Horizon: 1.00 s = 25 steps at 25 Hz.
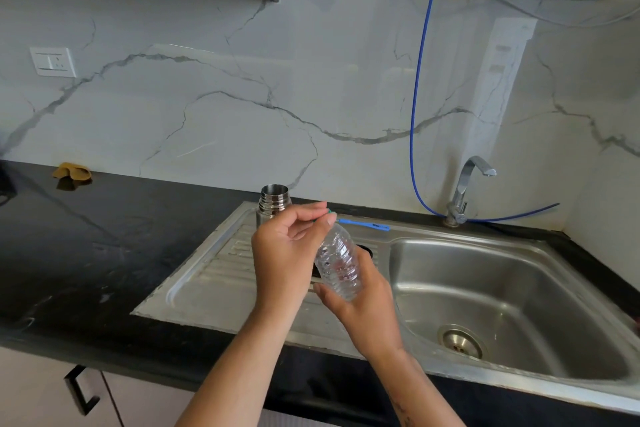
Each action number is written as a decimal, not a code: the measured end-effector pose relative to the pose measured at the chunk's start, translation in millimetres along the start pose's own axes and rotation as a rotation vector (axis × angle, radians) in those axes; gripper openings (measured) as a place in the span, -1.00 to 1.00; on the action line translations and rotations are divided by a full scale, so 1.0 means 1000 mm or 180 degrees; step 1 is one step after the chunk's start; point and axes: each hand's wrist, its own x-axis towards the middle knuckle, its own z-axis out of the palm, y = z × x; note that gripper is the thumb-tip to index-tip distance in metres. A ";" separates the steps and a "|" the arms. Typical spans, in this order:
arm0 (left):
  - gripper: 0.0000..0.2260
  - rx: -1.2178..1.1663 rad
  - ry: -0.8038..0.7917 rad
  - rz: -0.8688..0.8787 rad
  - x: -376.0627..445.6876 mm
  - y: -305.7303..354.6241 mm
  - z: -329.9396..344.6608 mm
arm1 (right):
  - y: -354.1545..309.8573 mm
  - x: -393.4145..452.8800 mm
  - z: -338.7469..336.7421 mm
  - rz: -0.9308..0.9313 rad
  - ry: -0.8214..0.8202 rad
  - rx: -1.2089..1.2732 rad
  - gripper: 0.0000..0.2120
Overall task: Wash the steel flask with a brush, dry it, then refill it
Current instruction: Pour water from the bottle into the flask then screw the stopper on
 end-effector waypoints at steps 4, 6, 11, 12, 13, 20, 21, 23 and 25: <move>-0.88 0.0142 -0.0022 -0.0049 0.004 0.003 -0.001 | -0.002 0.002 -0.001 -0.0032 0.0042 -0.0020 -0.45; -0.91 0.0104 -0.0137 -0.0126 0.006 0.003 -0.002 | -0.002 0.002 -0.001 -0.0008 0.0057 0.0031 -0.44; -0.84 0.0251 -0.0746 -0.0012 0.008 0.000 -0.003 | -0.001 0.004 -0.005 -0.0028 0.0024 0.0171 -0.46; -0.85 0.0259 -0.0677 0.0013 0.007 0.002 -0.002 | -0.001 0.004 -0.006 -0.0029 0.0025 0.0167 -0.47; -0.85 0.0285 -0.0576 0.0039 0.006 0.003 -0.001 | -0.002 0.004 -0.006 -0.0046 0.0009 0.0164 -0.47; -0.80 0.0344 -0.0809 -0.0152 0.011 0.007 -0.004 | -0.002 0.004 -0.014 -0.0003 -0.0289 0.0749 -0.43; -0.80 0.0525 -0.0669 -0.0124 0.011 0.007 -0.003 | -0.001 0.006 -0.013 -0.0058 -0.0109 0.0413 -0.46; -0.81 0.0481 -0.0426 -0.0199 0.008 0.008 -0.001 | -0.003 0.008 -0.011 -0.0159 0.0066 -0.0286 -0.46; -0.81 0.0273 -0.0421 -0.0260 0.009 0.008 -0.005 | -0.005 0.009 -0.015 -0.0186 -0.0161 -0.0311 -0.44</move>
